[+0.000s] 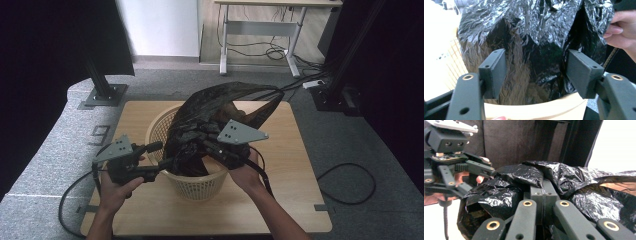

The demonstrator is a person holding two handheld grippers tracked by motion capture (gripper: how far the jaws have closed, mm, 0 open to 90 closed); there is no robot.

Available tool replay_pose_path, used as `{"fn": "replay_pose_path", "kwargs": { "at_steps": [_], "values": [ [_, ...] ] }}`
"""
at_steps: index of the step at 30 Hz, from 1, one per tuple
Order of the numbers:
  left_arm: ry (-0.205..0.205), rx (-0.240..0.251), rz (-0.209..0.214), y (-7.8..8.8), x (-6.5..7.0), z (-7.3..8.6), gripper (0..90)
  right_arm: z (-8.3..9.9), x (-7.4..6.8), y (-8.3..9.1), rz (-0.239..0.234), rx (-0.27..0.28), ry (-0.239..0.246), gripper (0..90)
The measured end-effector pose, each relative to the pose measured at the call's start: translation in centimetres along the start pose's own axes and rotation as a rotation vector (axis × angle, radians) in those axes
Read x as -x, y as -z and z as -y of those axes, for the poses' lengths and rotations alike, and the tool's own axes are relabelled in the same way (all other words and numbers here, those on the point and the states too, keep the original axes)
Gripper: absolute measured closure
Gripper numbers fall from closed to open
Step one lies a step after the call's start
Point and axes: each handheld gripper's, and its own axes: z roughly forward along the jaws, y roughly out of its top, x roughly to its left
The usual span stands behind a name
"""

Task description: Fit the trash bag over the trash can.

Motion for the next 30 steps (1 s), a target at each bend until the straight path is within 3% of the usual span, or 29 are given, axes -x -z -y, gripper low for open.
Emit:
{"fn": "replay_pose_path", "kwargs": {
  "at_steps": [8,19,23,27,30],
  "values": [
    [-0.023,-0.022,-0.01,-0.6,0.5,0.1,48.1,0.2,-0.2,0.2,-0.027,0.009,0.014,88.8],
    [-0.051,-0.055,0.03,-1.7,0.8,-0.1,74.3,0.6,0.0,0.3,-0.036,0.002,0.002,88.7],
    [-0.06,-0.059,0.019,-1.9,0.9,-0.1,80.5,0.7,0.1,0.5,-0.045,0.005,0.0,87.9],
    [-0.062,-0.052,0.023,-1.9,0.9,-0.1,86.5,0.8,0.2,0.9,-0.065,0.015,-0.016,78.4],
    [-0.061,-0.046,0.024,-1.8,0.7,-0.2,88.2,0.7,0.2,1.4,-0.055,0.018,-0.018,68.4]
  ]
}}
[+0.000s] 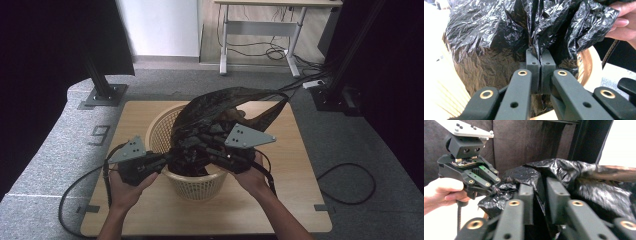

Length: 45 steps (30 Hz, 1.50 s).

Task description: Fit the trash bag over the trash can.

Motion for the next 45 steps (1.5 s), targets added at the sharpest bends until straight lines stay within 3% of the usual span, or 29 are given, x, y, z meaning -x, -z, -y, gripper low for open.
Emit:
{"fn": "replay_pose_path", "kwargs": {
  "at_steps": [5,14,24,28,33,39,45],
  "values": [
    [0.014,-0.002,-0.012,0.3,-0.5,0.3,89.0,-0.3,0.2,2.0,0.045,0.009,-0.004,54.7],
    [0.018,0.018,-0.013,0.6,-0.7,0.5,89.3,-0.3,2.2,5.2,0.126,-0.022,-0.02,48.8],
    [-0.032,-0.013,-0.026,0.3,0.1,0.2,89.2,-0.7,3.0,5.3,0.115,-0.034,-0.025,47.8],
    [-0.036,-0.014,-0.021,0.1,0.1,0.1,89.1,-0.9,3.3,4.9,0.094,-0.034,-0.033,56.1],
    [-0.03,-0.022,-0.014,0.2,0.0,0.1,89.1,-1.1,3.4,4.6,0.023,0.005,-0.046,86.7],
    [-0.009,0.013,0.004,1.0,-0.4,0.0,89.2,-0.8,3.9,4.5,0.04,0.004,-0.049,88.9],
    [0.005,0.061,-0.012,1.6,-0.8,0.1,89.3,-0.3,4.9,4.9,0.068,-0.007,-0.064,89.0]
  ]
}}
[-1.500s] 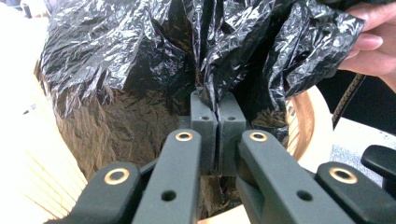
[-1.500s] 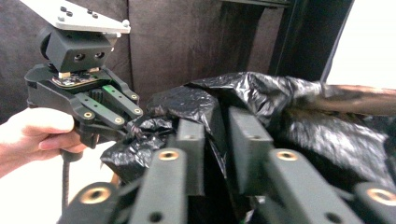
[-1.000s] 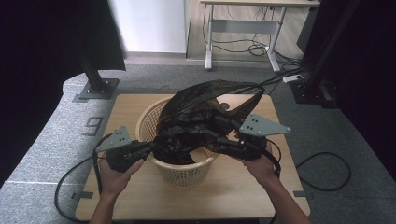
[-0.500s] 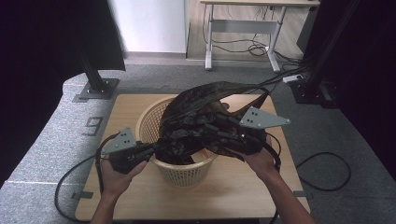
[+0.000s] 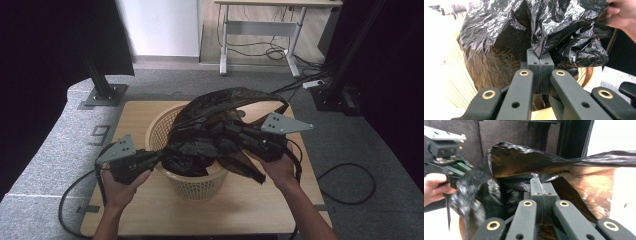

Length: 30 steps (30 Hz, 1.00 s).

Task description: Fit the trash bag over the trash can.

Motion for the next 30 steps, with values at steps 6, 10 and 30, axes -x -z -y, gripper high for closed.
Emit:
{"fn": "replay_pose_path", "kwargs": {
  "at_steps": [6,10,30],
  "values": [
    [0.022,0.031,-0.017,0.6,-0.8,0.2,89.6,1.0,1.4,0.4,0.06,-0.019,-0.04,88.9],
    [0.033,0.043,-0.05,1.0,-1.3,0.4,89.6,1.6,2.3,1.1,0.081,-0.007,-0.066,88.9],
    [0.103,0.111,-0.073,2.6,-3.2,0.7,89.7,2.0,3.3,3.1,0.188,0.0,0.001,88.9]
  ]
}}
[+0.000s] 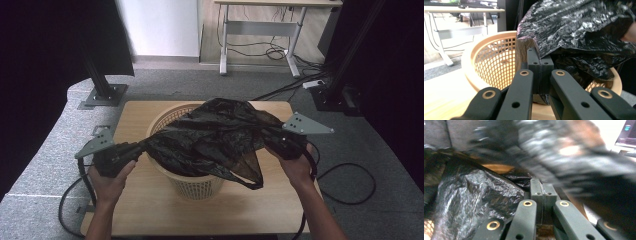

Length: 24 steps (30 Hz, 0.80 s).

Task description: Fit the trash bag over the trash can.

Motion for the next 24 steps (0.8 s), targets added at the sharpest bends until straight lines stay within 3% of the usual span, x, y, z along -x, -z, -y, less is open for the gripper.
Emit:
{"fn": "replay_pose_path", "kwargs": {
  "at_steps": [4,10,24],
  "values": [
    [0.008,-0.002,-0.014,0.3,-0.7,-0.2,89.7,0.1,0.7,0.1,0.063,0.001,0.022,88.9],
    [0.025,0.014,-0.014,1.2,-1.4,-0.4,89.6,0.7,1.9,0.4,0.098,0.004,0.001,88.9],
    [0.039,0.003,0.034,2.9,-1.5,1.6,89.6,3.4,1.5,2.6,0.013,-0.019,-0.054,88.8]
  ]
}}
